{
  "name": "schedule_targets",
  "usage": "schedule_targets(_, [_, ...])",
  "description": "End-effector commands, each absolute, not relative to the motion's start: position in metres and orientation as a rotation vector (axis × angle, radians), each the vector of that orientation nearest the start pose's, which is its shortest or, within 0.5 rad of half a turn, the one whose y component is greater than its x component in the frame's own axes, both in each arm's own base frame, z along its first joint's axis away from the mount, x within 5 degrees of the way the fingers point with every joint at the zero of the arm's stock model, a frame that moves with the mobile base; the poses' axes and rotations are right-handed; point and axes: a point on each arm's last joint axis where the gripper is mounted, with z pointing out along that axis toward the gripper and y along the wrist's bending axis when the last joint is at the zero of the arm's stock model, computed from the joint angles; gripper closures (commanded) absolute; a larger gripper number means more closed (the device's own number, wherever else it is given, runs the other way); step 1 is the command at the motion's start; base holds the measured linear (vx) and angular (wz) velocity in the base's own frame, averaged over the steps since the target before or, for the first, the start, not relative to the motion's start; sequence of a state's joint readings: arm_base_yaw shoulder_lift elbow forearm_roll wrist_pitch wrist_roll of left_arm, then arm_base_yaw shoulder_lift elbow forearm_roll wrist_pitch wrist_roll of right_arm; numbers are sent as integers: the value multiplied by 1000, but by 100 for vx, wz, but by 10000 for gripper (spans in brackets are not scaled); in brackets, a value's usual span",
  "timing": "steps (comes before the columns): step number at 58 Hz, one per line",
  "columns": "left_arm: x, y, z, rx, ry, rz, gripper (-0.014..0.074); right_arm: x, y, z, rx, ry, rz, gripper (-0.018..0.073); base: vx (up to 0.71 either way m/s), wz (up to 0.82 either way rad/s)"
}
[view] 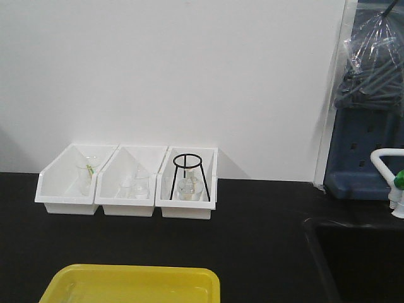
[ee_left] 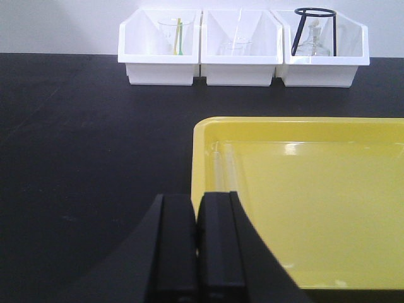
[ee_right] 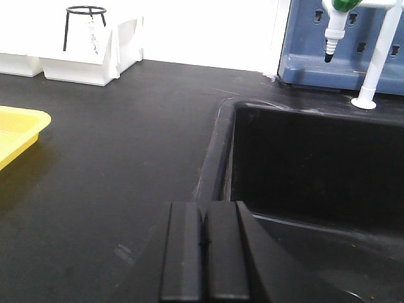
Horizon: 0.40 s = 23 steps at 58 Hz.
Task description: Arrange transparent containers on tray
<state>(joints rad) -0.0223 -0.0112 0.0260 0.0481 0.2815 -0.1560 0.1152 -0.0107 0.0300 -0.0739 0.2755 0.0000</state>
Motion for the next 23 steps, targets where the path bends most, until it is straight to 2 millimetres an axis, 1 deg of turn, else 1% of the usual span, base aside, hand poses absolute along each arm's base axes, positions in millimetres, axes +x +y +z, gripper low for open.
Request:
schedule_targets(1, [57, 0, 176, -92, 1733, -96, 604, 56, 5, 184, -153, 1687, 5, 572, 0, 0])
schedule_targets(23, [57, 0, 176, -92, 1733, -96, 604, 56, 5, 184, -153, 1687, 5, 572, 0, 0])
